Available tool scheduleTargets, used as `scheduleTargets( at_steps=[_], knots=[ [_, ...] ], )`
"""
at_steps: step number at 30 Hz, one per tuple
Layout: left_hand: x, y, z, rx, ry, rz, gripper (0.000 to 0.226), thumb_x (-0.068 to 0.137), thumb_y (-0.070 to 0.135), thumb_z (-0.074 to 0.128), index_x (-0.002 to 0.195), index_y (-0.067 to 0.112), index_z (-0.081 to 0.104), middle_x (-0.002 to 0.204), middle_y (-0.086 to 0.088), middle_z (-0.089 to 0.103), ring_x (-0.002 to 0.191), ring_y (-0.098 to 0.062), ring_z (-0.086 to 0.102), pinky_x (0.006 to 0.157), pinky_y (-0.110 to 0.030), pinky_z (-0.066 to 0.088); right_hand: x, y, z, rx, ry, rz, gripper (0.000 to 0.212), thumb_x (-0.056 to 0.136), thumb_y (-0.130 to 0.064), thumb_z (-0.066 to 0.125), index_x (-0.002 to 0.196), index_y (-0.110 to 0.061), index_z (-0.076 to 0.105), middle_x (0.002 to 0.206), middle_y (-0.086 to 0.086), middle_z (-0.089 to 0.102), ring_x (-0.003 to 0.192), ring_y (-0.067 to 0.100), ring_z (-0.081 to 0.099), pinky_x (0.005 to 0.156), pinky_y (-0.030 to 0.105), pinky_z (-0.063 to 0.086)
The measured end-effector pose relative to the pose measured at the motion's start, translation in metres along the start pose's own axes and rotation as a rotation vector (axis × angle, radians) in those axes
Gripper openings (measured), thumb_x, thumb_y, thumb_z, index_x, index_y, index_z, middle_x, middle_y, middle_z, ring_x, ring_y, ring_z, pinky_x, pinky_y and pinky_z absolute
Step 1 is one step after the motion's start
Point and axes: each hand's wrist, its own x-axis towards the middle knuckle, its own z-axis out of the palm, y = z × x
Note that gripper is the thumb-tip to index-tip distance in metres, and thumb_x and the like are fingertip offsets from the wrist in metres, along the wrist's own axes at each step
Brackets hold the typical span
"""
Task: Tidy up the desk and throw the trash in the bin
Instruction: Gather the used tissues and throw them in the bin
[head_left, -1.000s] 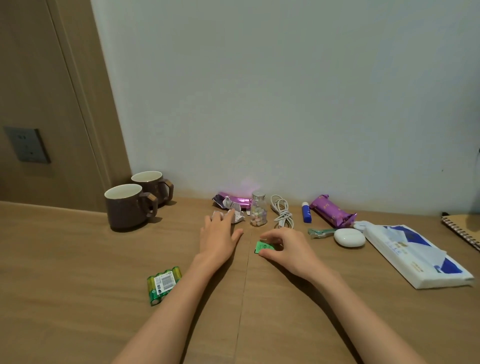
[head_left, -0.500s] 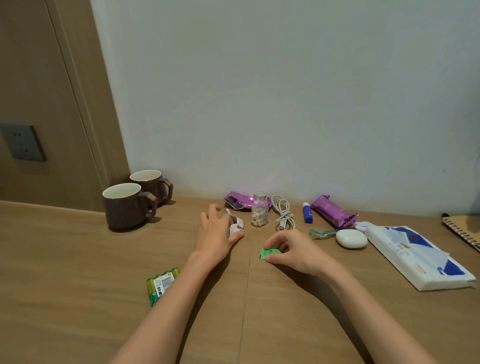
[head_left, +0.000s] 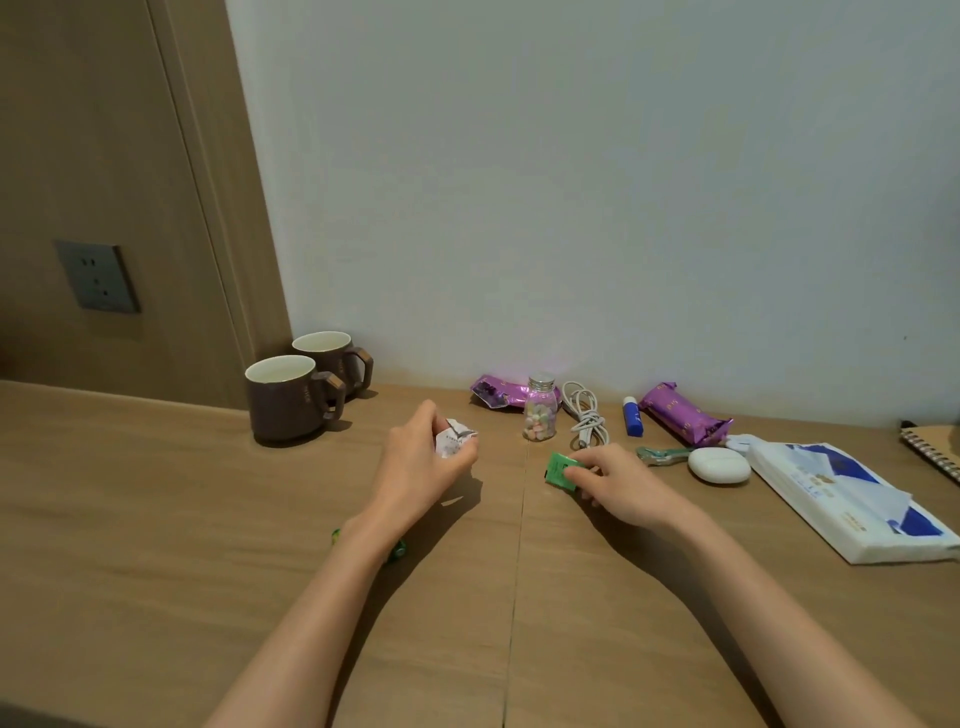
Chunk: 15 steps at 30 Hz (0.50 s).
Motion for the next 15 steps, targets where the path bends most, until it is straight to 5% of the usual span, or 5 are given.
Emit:
scheduleTargets(
  at_steps=[3, 8, 12, 15],
  knots=[
    [-0.002, 0.002, -0.004, -0.130, -0.012, -0.033, 0.036, 0.079, 0.042, 0.066, 0.086, 0.013, 0.046, 0.079, -0.003, 0.065, 0.078, -0.024, 0.062, 0.066, -0.043, 0.050, -0.004, -0.005, -0.003, 0.137, 0.033, 0.004, 0.024, 0.100, -0.022, 0.044, 0.099, -0.010, 0.064, 0.086, 0.002, 0.063, 0.070, 0.009, 0.055, 0.070, 0.030, 0.053],
    [-0.004, 0.004, -0.011, -0.355, -0.048, -0.099, 0.038, 0.089, 0.036, 0.060, 0.108, 0.015, 0.036, 0.088, -0.003, 0.072, 0.094, -0.015, 0.065, 0.079, -0.030, 0.048, -0.007, -0.010, -0.003, 0.409, 0.235, -0.023, 0.006, 0.091, -0.021, 0.063, 0.096, -0.018, 0.062, 0.089, 0.002, 0.070, 0.069, 0.006, 0.063, 0.059, 0.018, 0.050],
    [-0.002, 0.003, -0.012, -0.390, -0.099, -0.069, 0.061, 0.089, 0.031, 0.061, 0.139, 0.021, 0.027, 0.121, 0.009, 0.055, 0.108, -0.011, 0.056, 0.093, -0.028, 0.044, -0.008, -0.013, -0.004, 0.527, 0.313, -0.035, 0.009, 0.086, -0.017, 0.069, 0.093, -0.014, 0.065, 0.082, 0.004, 0.074, 0.066, 0.008, 0.068, 0.060, 0.019, 0.053],
    [-0.002, 0.006, -0.011, -0.334, -0.168, -0.022, 0.031, 0.095, 0.026, 0.052, 0.126, 0.022, 0.049, 0.116, 0.003, 0.056, 0.098, -0.006, 0.057, 0.083, -0.024, 0.049, -0.009, -0.019, -0.004, 0.603, 0.345, -0.073, 0.009, 0.085, -0.013, 0.071, 0.093, -0.009, 0.068, 0.083, 0.008, 0.074, 0.068, 0.011, 0.069, 0.065, 0.023, 0.057]
  ],
)
